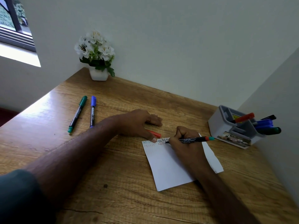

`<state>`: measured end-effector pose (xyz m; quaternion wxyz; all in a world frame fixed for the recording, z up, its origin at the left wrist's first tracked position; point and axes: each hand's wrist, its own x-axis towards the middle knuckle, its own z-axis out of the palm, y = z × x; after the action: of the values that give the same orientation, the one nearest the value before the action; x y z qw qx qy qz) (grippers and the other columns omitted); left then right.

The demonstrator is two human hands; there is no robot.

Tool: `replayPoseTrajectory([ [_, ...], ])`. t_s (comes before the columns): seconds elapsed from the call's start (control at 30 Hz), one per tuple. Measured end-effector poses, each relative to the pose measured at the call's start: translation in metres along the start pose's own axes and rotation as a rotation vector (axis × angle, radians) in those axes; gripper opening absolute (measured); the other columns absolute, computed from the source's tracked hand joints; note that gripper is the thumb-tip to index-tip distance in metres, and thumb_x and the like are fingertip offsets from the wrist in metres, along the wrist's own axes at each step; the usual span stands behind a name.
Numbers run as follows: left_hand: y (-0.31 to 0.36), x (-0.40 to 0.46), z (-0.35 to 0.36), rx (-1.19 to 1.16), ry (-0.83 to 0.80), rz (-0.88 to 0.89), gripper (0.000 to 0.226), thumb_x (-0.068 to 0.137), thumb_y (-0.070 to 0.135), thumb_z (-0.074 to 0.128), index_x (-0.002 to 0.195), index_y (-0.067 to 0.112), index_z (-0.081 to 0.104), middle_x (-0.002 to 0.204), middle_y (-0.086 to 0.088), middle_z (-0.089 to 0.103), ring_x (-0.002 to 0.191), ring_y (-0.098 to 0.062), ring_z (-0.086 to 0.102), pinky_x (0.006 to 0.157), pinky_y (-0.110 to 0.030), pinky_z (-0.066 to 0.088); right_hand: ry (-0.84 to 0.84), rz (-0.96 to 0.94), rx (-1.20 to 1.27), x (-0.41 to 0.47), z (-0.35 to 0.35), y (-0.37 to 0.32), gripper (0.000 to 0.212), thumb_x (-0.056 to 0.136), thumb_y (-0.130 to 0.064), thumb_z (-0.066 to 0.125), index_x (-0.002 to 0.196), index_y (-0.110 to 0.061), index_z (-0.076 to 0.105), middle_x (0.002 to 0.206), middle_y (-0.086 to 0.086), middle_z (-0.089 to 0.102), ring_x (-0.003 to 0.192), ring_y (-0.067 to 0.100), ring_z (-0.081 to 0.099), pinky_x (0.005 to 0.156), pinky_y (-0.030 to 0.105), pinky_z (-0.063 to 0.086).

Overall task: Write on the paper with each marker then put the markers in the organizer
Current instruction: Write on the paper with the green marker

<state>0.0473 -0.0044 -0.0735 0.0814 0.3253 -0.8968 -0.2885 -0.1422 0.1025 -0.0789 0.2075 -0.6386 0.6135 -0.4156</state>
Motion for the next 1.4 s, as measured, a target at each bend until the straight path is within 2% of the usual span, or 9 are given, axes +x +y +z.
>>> replayPoseTrajectory([
  [0.23, 0.001, -0.001, -0.001, 0.001, 0.001, 0.008, 0.074, 0.08, 0.045, 0.074, 0.145, 0.027, 0.043, 0.156, 0.011, 0.031, 0.145, -0.006, 0.022, 0.119, -0.03, 0.014, 0.012, 0.001, -0.01, 0.001, 0.001, 0.003, 0.029, 0.081, -0.003, 0.064, 0.058, -0.011, 0.05, 0.054, -0.011, 0.052, 0.054, 0.003, 0.046, 0.047, 0.016, 0.036],
  [0.4, -0.001, 0.001, 0.001, 0.005, 0.004, 0.003, 0.074, 0.08, 0.047, 0.073, 0.145, 0.028, 0.043, 0.156, 0.012, 0.03, 0.145, -0.005, 0.022, 0.111, -0.022, 0.01, 0.03, -0.006, 0.007, 0.001, 0.0, 0.005, 0.027, 0.08, -0.002, 0.064, 0.058, -0.006, 0.05, 0.054, -0.007, 0.049, 0.053, 0.004, 0.044, 0.047, 0.016, 0.034],
  [0.63, 0.0, 0.001, 0.0, 0.0, -0.011, -0.002, 0.073, 0.081, 0.046, 0.072, 0.145, 0.029, 0.041, 0.157, 0.013, 0.029, 0.146, -0.006, 0.02, 0.117, -0.029, 0.011, 0.019, 0.016, 0.021, 0.0, -0.001, 0.003, 0.03, 0.081, -0.001, 0.065, 0.057, -0.009, 0.05, 0.056, -0.001, 0.05, 0.054, 0.005, 0.045, 0.046, 0.016, 0.036],
  [0.93, 0.0, 0.001, 0.0, 0.008, -0.009, 0.005, 0.073, 0.081, 0.047, 0.072, 0.145, 0.027, 0.042, 0.157, 0.012, 0.03, 0.145, -0.006, 0.02, 0.113, -0.026, 0.011, 0.038, 0.024, 0.024, 0.001, 0.0, 0.004, 0.032, 0.082, -0.002, 0.065, 0.057, -0.013, 0.048, 0.056, -0.004, 0.05, 0.054, 0.004, 0.044, 0.048, 0.017, 0.036],
  [1.07, 0.0, 0.0, -0.001, 0.008, -0.012, -0.005, 0.073, 0.081, 0.048, 0.072, 0.145, 0.028, 0.041, 0.156, 0.012, 0.03, 0.145, -0.006, 0.02, 0.116, -0.029, 0.013, 0.021, 0.015, 0.027, 0.0, 0.0, 0.004, 0.032, 0.082, -0.002, 0.064, 0.057, -0.013, 0.049, 0.056, -0.005, 0.05, 0.053, 0.004, 0.044, 0.047, 0.017, 0.036],
  [1.2, 0.001, 0.001, 0.0, 0.008, -0.007, -0.005, 0.073, 0.081, 0.046, 0.072, 0.145, 0.028, 0.041, 0.157, 0.012, 0.03, 0.145, -0.005, 0.02, 0.114, -0.025, 0.011, 0.046, 0.021, 0.052, 0.0, -0.001, 0.003, 0.03, 0.083, -0.002, 0.063, 0.058, -0.01, 0.049, 0.057, -0.001, 0.051, 0.054, 0.003, 0.045, 0.049, 0.016, 0.037],
  [1.3, 0.0, -0.001, 0.0, -0.008, 0.013, -0.01, 0.07, 0.08, 0.048, 0.073, 0.142, 0.03, 0.045, 0.155, 0.012, 0.032, 0.144, -0.006, 0.023, 0.117, -0.03, 0.015, 0.115, 0.042, 0.157, 0.002, -0.008, 0.006, 0.026, 0.082, -0.005, 0.061, 0.059, -0.005, 0.05, 0.06, 0.003, 0.052, 0.06, 0.007, 0.048, 0.057, 0.023, 0.043],
  [1.4, -0.001, -0.003, -0.001, -0.076, 0.088, 0.013, 0.049, 0.08, 0.042, 0.074, 0.125, 0.028, 0.063, 0.148, 0.01, 0.045, 0.139, -0.007, 0.035, 0.113, -0.03, 0.026, 0.148, 0.053, 0.249, 0.004, -0.013, 0.008, 0.023, 0.082, 0.0, 0.061, 0.063, -0.011, 0.055, 0.067, 0.006, 0.058, 0.067, 0.013, 0.055, 0.065, 0.034, 0.047],
])
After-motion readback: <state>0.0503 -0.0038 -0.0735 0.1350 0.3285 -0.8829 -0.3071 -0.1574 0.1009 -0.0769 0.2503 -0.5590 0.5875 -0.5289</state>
